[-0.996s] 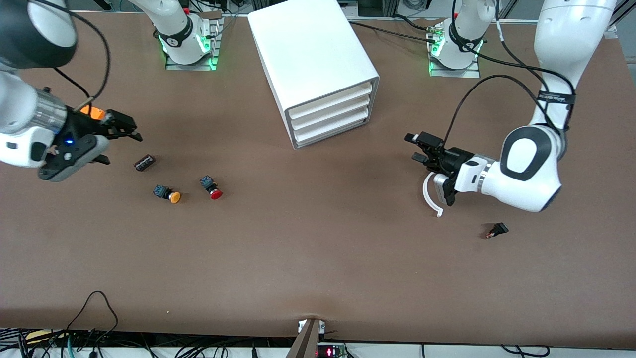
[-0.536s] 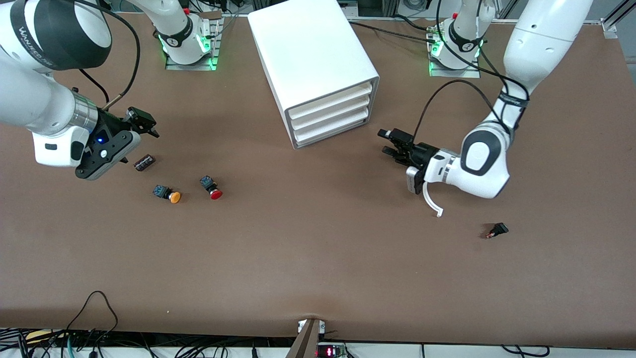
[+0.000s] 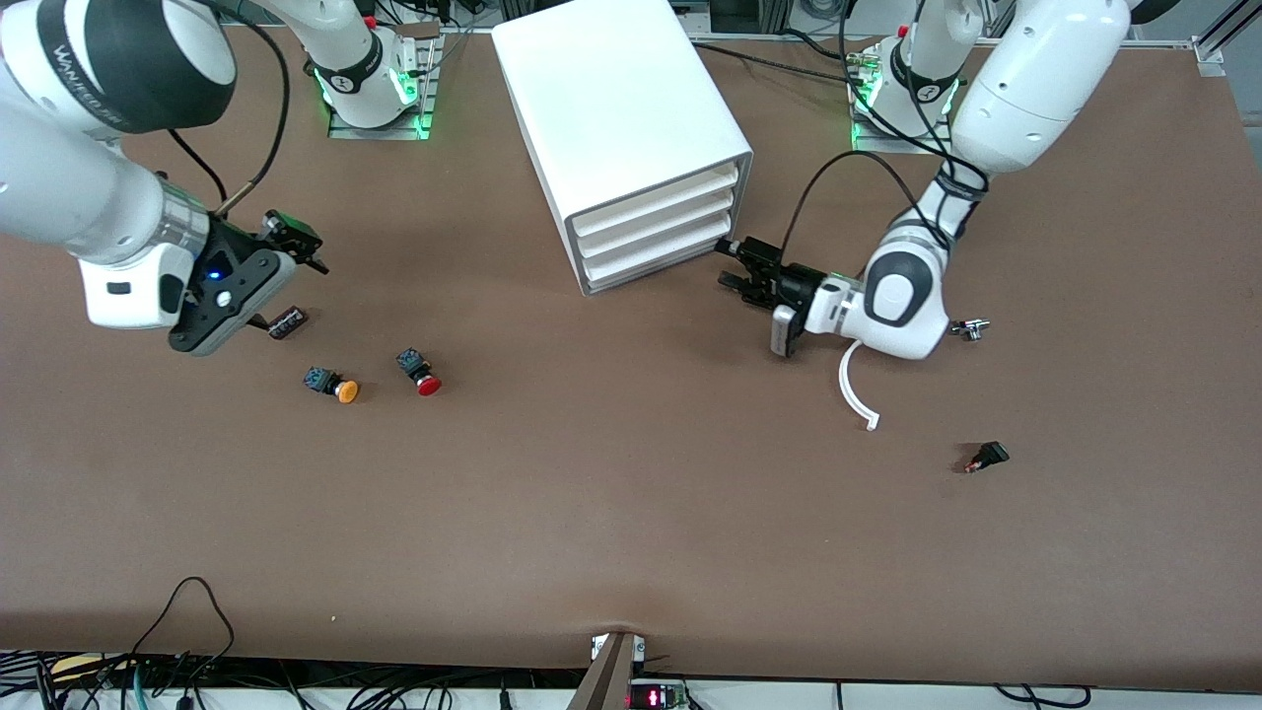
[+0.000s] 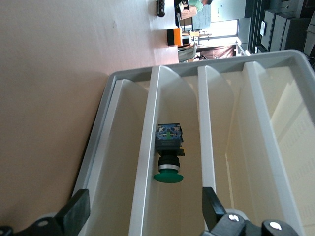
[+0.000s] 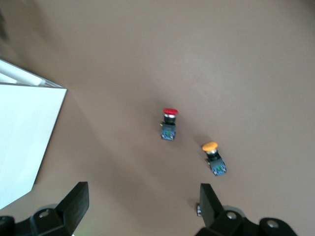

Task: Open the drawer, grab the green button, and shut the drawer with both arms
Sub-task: 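Grasp the top drawer handle with the left gripper, then pull the drawer open with the left gripper while the right gripper approaches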

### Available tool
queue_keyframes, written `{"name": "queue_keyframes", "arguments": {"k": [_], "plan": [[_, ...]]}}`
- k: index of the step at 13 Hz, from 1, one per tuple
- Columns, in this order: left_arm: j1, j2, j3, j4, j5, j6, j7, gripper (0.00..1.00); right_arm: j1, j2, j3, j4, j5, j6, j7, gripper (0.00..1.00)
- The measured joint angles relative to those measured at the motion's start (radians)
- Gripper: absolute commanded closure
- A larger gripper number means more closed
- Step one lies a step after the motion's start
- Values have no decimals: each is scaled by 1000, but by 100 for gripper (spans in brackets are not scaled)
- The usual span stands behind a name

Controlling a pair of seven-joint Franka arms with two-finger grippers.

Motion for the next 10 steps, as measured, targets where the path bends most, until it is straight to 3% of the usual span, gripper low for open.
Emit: {"name": "queue_keyframes", "arguments": {"k": [4,6,8,10], "plan": [[-16,0,1,-25,-9,10,42,71,15,2,64,20,0,8,-17,2],[-15,1,2,-36,-9,10,57,100,30,13,70,20,0,43,-29,12],[-15,4,2,-43,-9,10,89,100,53,26,72,23,0,86,-36,26],[-15,12,3,-44,-9,10,137,100,78,38,72,28,0,123,-37,20]]}}
